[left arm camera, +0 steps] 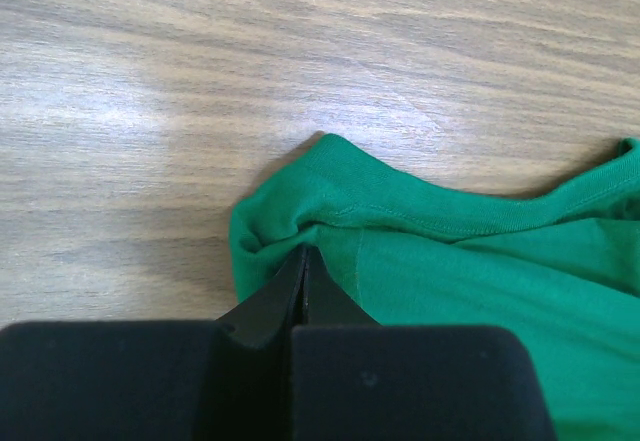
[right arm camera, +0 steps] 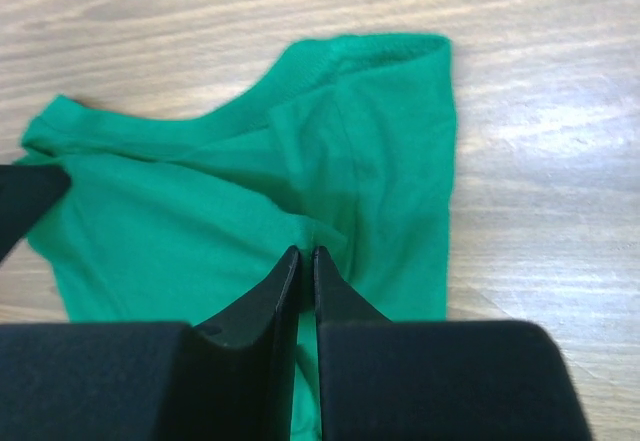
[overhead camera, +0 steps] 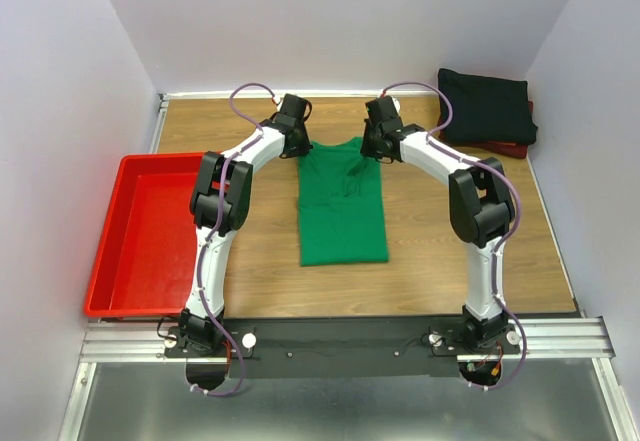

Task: Fold and stack the t-shirts
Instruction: Fold the tshirt

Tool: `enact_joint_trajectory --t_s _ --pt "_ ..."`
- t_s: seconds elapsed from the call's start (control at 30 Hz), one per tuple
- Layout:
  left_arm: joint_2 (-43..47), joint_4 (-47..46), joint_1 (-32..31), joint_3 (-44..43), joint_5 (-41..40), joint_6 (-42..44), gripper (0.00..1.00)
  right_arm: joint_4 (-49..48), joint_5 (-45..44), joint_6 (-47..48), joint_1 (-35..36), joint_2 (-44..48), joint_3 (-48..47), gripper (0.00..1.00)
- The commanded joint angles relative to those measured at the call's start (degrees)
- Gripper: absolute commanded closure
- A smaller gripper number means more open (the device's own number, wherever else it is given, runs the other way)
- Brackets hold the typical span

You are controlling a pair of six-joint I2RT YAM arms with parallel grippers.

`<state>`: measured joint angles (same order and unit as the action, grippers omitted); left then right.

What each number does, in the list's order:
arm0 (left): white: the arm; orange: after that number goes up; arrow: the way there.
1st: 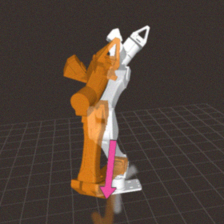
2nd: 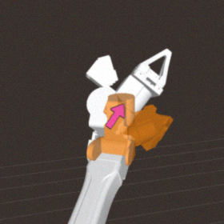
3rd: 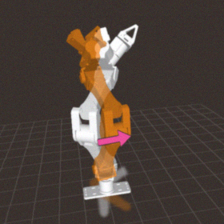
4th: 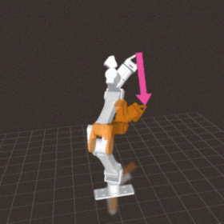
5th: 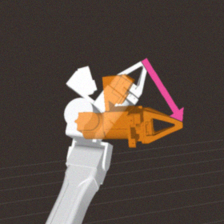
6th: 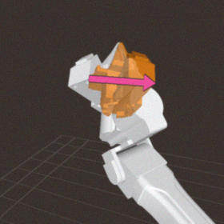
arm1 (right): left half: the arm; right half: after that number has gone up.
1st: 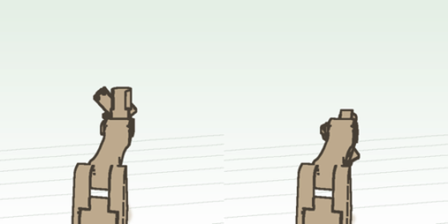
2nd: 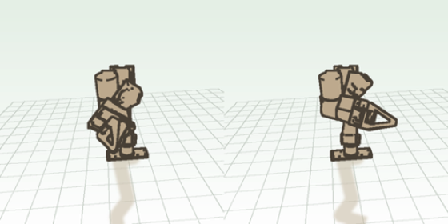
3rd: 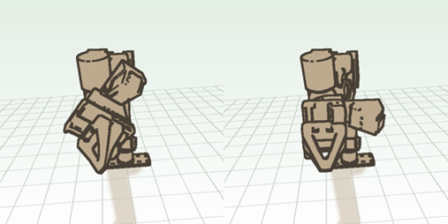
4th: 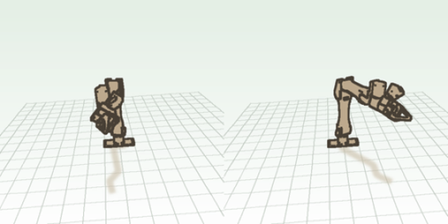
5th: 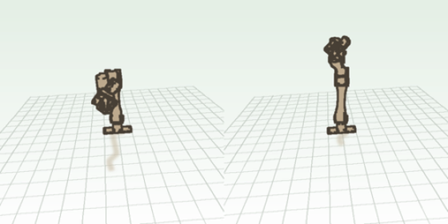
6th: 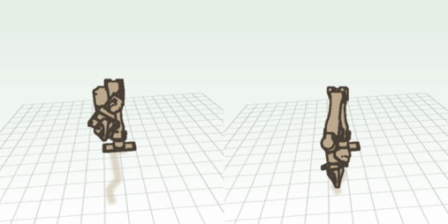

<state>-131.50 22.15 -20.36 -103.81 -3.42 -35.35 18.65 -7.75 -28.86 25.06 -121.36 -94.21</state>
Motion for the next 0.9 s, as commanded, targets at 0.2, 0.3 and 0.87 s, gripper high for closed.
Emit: enact_joint_trajectory --t_s 0.2,0.3,0.87 --pt "-1.30 0.09 0.76 -0.52 -0.62 1.60 0.99 0.86 -10.35 1.96 -0.71 -1.60 0.62 0.85" --pt "-1.21 -0.09 0.76 -0.08 -0.62 1.78 0.99 0.86 -12.20 3.19 -0.80 -2.56 -1.49 0.85" --pt "3.26 -4.83 0.76 -0.69 7.28 5.03 0.78 0.77 -2.37 1.18 -0.63 6.91 7.28 0.68"
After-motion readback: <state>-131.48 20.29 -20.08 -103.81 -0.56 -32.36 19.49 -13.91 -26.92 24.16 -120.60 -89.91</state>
